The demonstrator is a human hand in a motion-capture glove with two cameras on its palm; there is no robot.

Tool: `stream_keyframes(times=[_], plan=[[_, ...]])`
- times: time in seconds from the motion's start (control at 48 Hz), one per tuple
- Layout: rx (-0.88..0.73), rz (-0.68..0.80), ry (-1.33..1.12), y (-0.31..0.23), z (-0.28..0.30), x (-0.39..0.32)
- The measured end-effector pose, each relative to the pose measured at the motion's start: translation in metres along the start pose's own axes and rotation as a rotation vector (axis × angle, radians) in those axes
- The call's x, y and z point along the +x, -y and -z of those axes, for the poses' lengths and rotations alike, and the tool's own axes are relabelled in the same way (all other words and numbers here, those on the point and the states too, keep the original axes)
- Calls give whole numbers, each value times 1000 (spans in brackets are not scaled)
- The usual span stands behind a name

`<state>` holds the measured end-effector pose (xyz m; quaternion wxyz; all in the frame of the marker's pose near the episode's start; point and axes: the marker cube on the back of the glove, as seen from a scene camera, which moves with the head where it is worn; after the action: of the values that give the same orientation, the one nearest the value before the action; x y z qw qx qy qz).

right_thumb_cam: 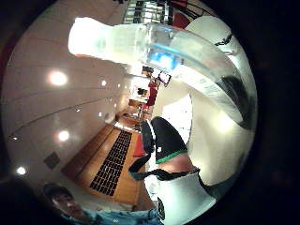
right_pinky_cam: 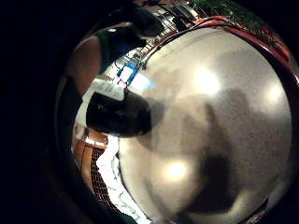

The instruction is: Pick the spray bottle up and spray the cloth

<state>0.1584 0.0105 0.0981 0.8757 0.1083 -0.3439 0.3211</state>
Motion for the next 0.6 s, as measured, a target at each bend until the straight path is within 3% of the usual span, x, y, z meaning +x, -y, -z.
stream_keyframes(times=[0.167, 0.604], plan=[[28, -171, 79, 15, -10, -2], [29, -158, 100, 28, -23, 1]])
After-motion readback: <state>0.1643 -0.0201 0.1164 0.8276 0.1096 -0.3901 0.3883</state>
